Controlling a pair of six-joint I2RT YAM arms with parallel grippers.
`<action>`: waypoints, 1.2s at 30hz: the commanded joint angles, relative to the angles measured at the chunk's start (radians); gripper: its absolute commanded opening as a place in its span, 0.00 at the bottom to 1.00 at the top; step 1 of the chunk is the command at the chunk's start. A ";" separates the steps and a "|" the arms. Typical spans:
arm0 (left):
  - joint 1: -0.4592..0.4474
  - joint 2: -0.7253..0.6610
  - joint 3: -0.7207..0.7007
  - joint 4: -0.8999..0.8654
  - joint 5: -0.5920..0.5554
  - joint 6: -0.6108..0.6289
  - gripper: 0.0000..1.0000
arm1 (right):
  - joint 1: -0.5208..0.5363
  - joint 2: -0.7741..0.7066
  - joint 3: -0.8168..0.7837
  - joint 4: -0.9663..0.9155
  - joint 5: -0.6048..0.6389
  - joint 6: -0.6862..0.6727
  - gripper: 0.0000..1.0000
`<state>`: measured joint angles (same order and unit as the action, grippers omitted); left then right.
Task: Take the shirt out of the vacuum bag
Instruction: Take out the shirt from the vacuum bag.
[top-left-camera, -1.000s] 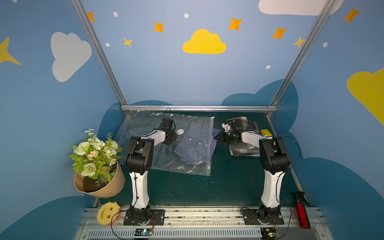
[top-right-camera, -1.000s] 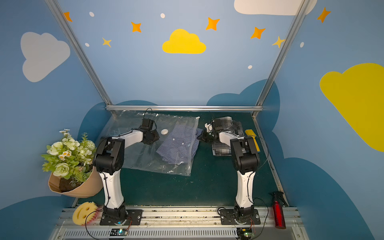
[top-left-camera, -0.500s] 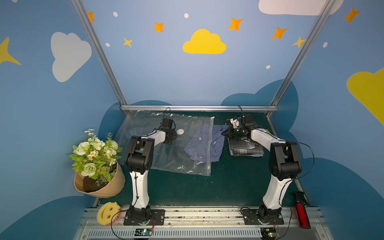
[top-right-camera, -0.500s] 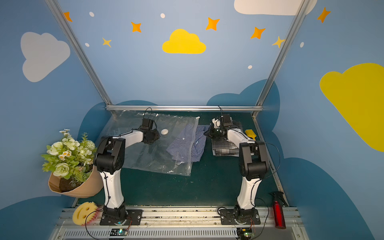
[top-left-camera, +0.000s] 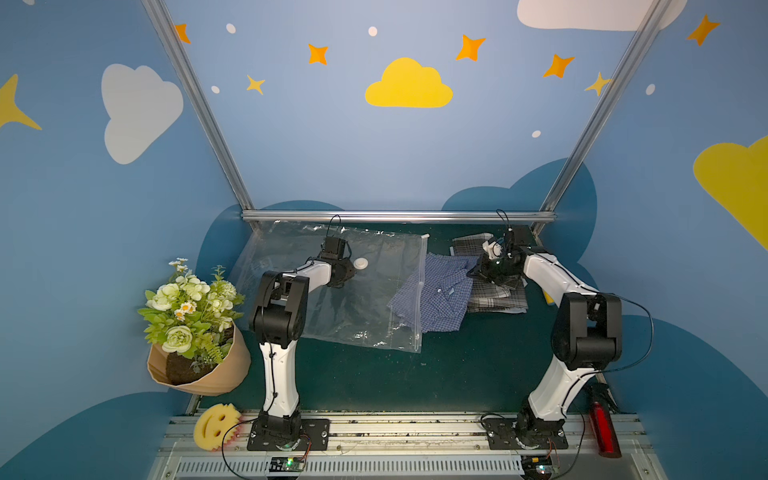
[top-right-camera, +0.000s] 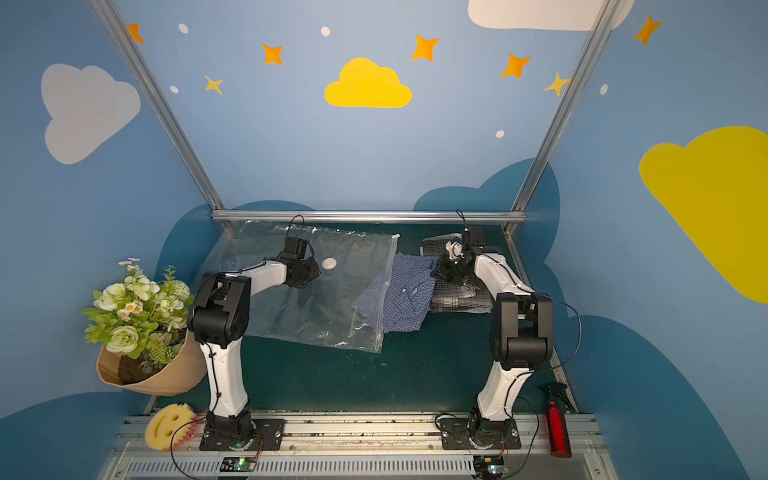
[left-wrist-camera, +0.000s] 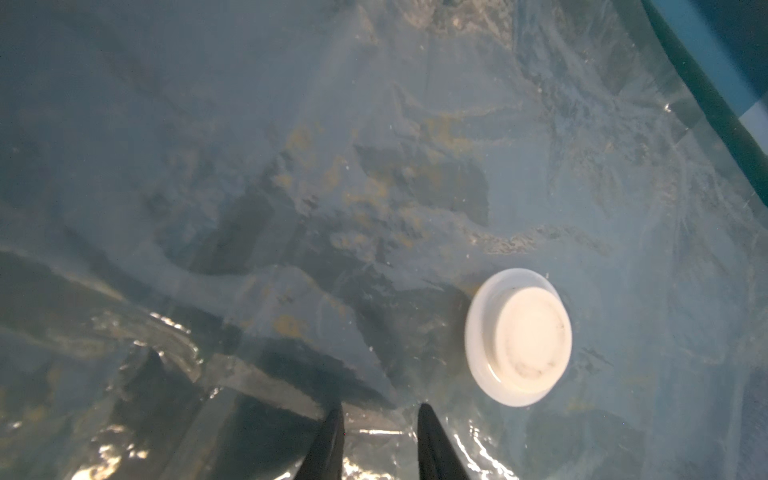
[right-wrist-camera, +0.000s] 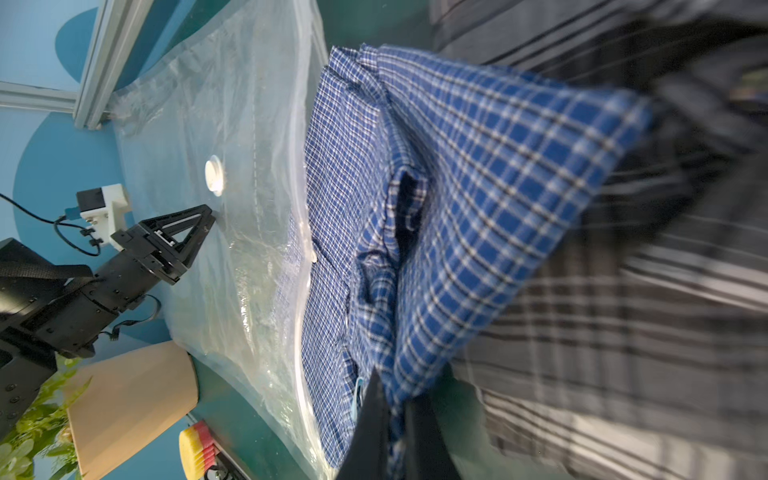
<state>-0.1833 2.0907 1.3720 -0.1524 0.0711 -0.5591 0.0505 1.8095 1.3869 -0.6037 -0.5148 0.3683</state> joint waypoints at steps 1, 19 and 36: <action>0.000 0.060 -0.048 -0.071 0.006 -0.008 0.31 | -0.032 -0.043 -0.010 -0.066 0.009 -0.050 0.00; -0.083 -0.152 -0.093 -0.067 -0.075 0.053 0.46 | -0.160 -0.033 -0.024 -0.069 -0.008 -0.057 0.00; -0.413 -0.075 0.172 -0.057 0.293 0.176 0.63 | -0.240 0.022 -0.132 0.096 -0.131 0.020 0.00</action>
<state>-0.5682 1.9488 1.5162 -0.2127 0.2382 -0.4187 -0.1768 1.8187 1.2633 -0.5545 -0.6209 0.3687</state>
